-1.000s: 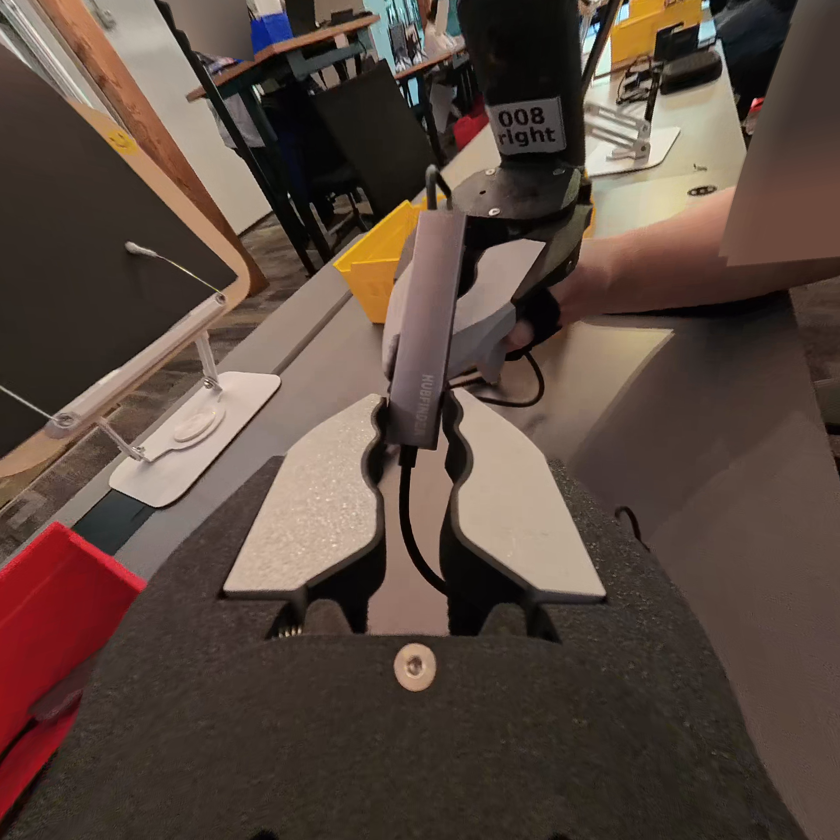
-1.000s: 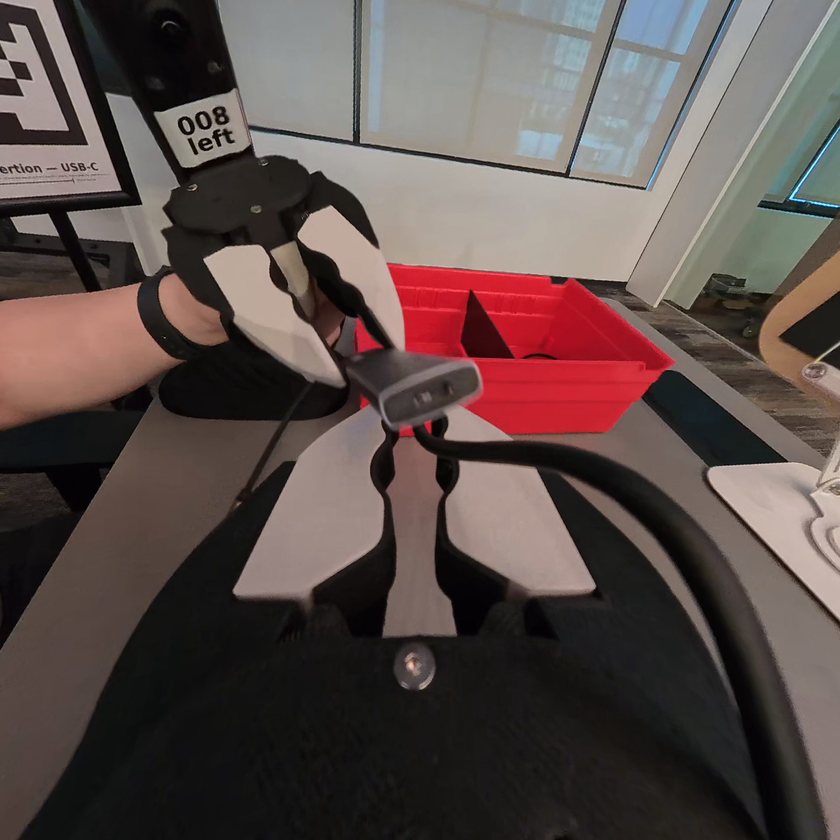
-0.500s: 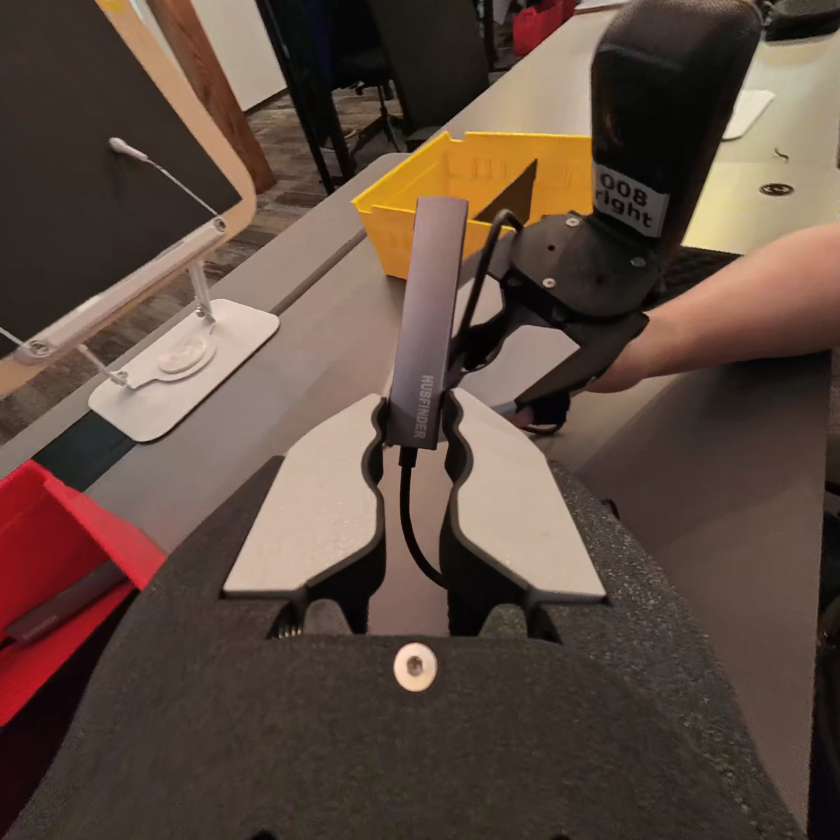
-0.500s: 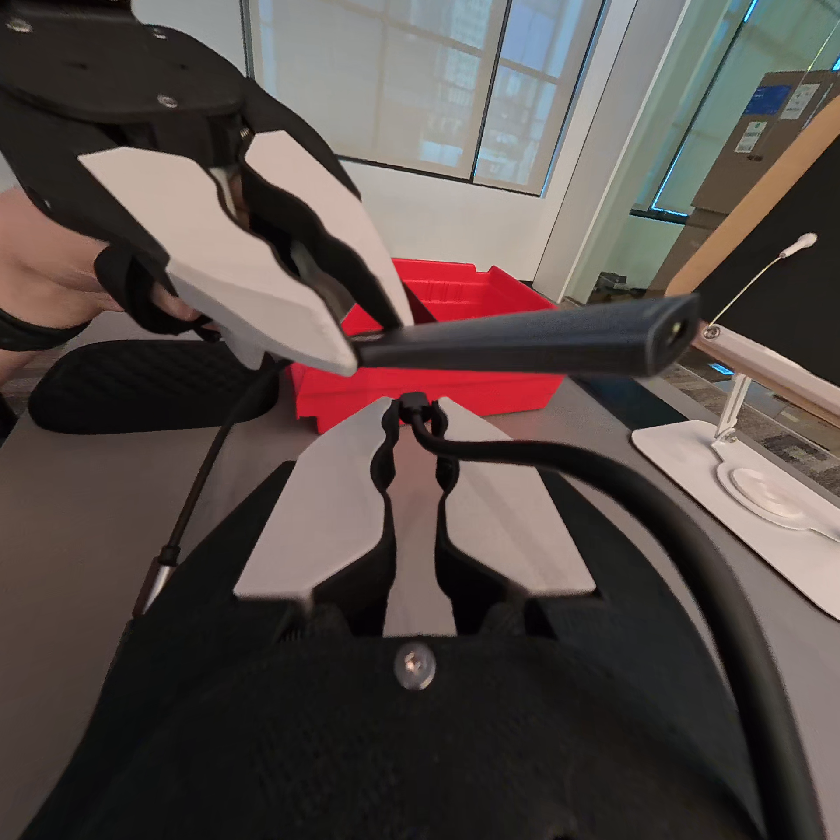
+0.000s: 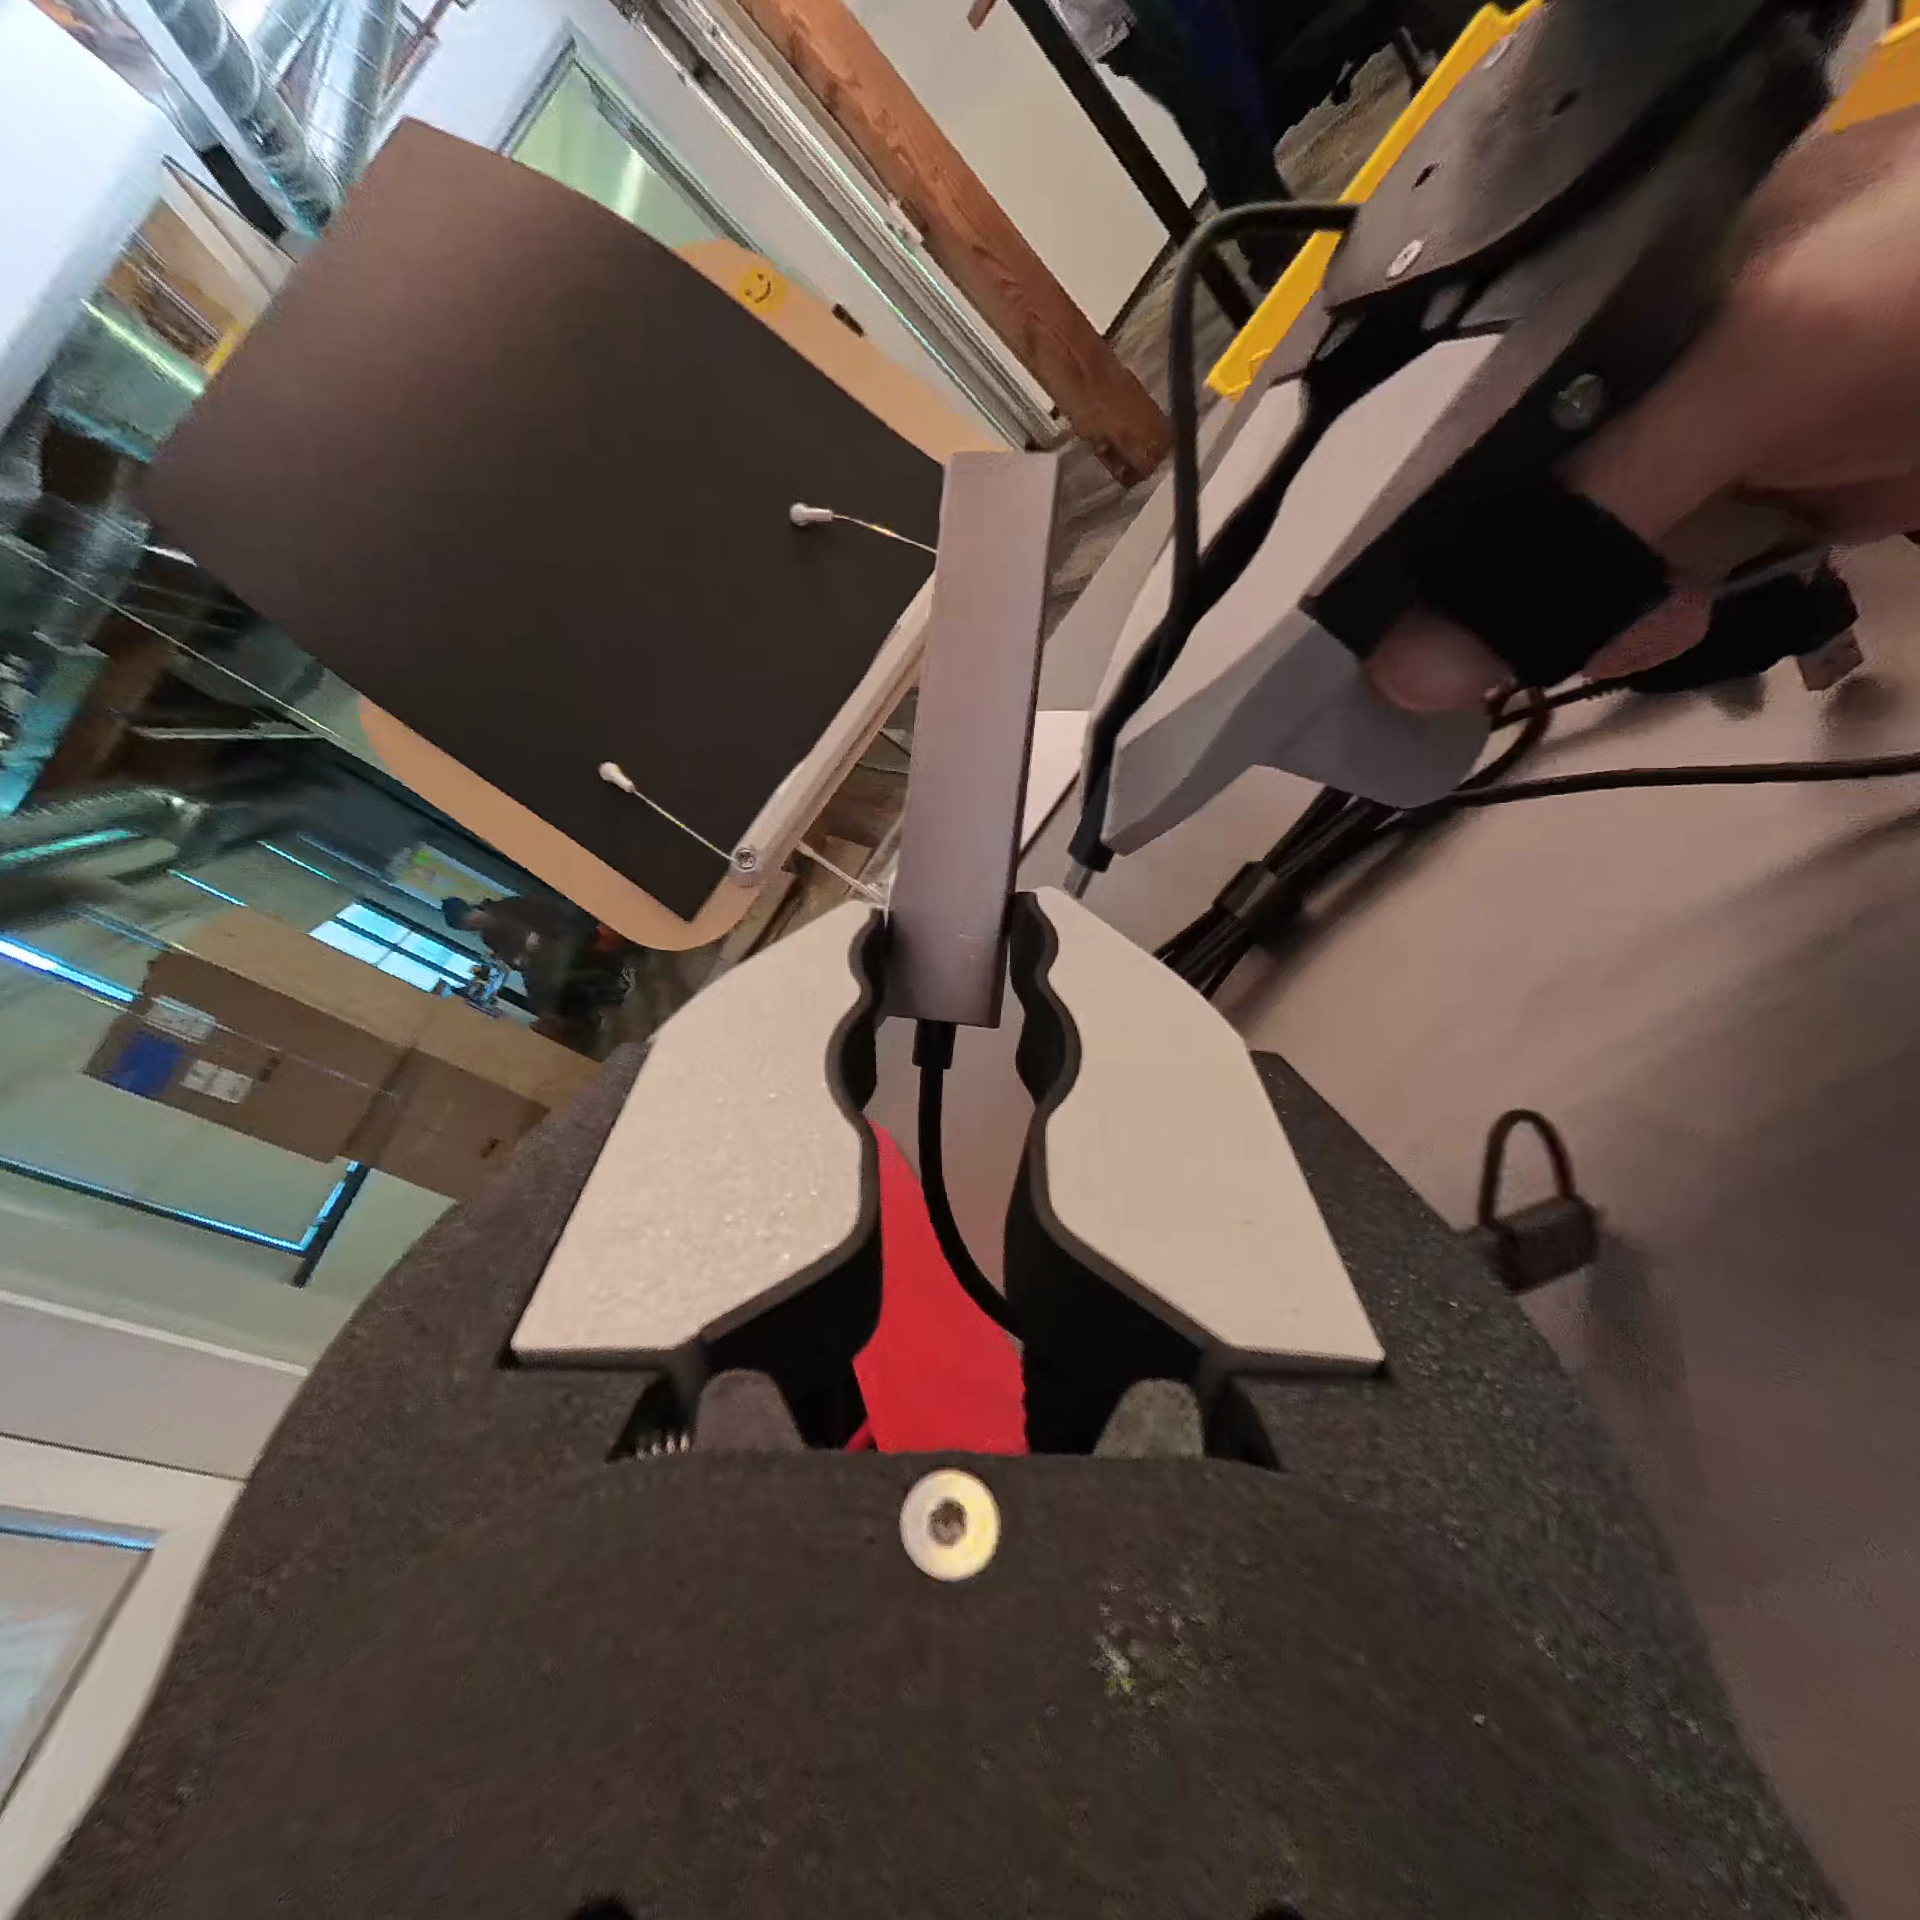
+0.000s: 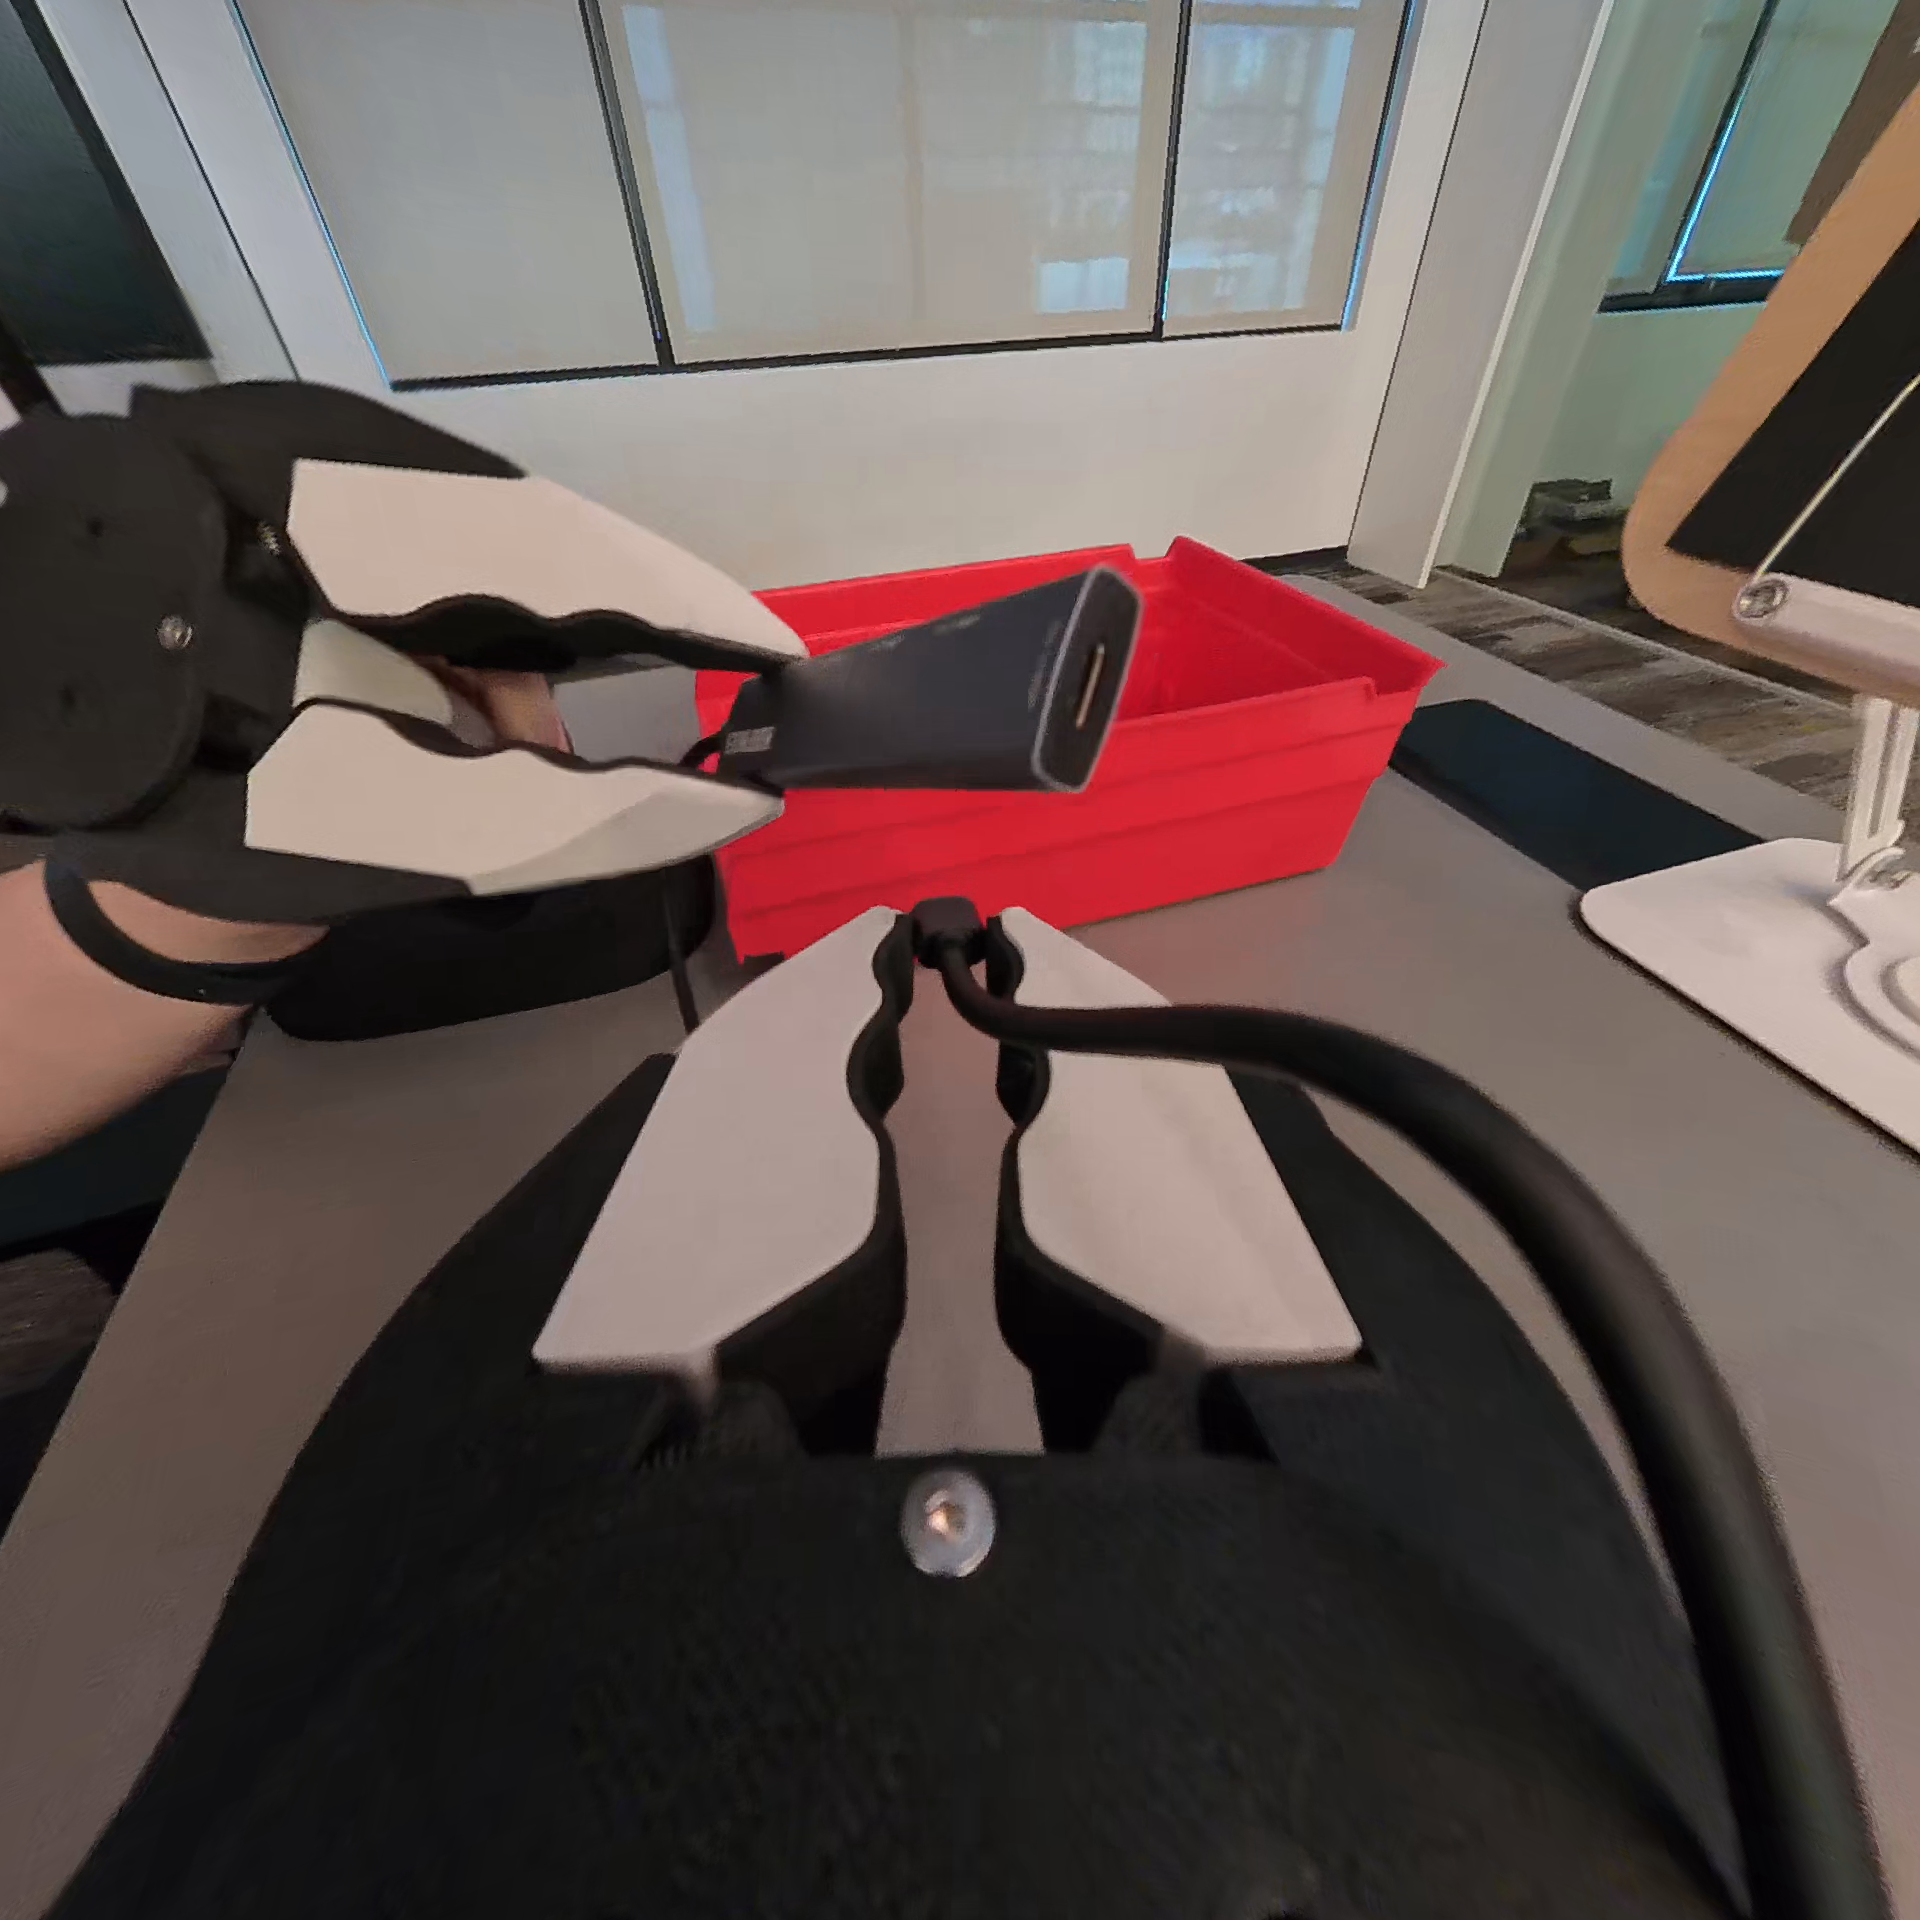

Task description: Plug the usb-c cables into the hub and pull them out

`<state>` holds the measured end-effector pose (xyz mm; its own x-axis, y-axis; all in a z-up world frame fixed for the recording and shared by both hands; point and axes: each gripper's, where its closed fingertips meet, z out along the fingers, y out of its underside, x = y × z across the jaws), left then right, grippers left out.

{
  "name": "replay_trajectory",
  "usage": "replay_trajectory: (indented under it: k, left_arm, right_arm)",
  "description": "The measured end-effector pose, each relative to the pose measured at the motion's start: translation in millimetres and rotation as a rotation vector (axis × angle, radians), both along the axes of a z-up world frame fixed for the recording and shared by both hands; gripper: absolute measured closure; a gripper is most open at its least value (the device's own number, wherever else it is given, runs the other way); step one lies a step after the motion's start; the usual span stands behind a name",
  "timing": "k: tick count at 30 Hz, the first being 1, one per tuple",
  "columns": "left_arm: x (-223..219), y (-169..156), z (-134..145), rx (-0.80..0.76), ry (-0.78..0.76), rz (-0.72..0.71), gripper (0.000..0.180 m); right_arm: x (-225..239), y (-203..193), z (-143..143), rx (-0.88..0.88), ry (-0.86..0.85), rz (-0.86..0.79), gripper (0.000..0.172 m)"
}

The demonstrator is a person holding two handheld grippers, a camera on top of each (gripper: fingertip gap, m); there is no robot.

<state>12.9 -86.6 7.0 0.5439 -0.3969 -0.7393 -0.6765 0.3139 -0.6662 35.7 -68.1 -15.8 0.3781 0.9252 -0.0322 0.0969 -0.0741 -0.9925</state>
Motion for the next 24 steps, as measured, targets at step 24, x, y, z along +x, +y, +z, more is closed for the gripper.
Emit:
replay_trajectory:
  k: [24]
  left_arm:
    - [-27, 25, -22, 0.020, 0.092, 0.105, 0.158]
  right_arm:
    - [-6, -30, -40, -0.196, -0.275, 0.293, 0.159]
